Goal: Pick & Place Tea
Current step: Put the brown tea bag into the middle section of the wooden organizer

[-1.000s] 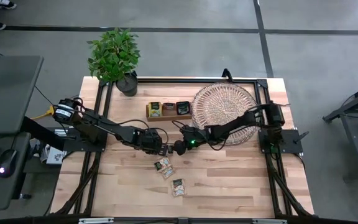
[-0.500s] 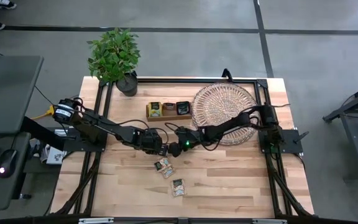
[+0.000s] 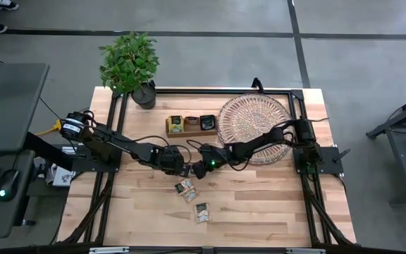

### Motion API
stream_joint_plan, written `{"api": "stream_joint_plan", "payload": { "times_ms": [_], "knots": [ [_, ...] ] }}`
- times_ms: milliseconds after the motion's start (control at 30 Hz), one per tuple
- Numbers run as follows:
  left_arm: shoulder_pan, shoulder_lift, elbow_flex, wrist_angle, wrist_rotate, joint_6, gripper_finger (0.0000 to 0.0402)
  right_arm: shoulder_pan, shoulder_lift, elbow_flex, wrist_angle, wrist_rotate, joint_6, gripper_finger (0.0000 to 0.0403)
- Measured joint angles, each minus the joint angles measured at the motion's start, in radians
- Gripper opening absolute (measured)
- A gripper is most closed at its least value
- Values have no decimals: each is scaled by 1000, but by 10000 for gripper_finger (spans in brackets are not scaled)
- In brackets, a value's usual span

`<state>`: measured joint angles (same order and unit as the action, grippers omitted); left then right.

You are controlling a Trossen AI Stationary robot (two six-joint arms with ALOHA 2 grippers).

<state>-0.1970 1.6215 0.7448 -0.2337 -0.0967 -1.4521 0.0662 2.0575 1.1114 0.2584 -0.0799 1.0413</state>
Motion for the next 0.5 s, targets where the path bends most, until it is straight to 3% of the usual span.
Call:
{"api": "stream_joint_plan", "payload": {
  "times_ms": [333, 500],
  "knots": [
    [1, -29, -4, -8, 24, 95, 1, 0, 0, 0, 0, -27, -40, 1],
    [1, -113, -4, -47, 6, 146, 1, 0, 0, 0, 0, -39, -57, 1]
  ]
}}
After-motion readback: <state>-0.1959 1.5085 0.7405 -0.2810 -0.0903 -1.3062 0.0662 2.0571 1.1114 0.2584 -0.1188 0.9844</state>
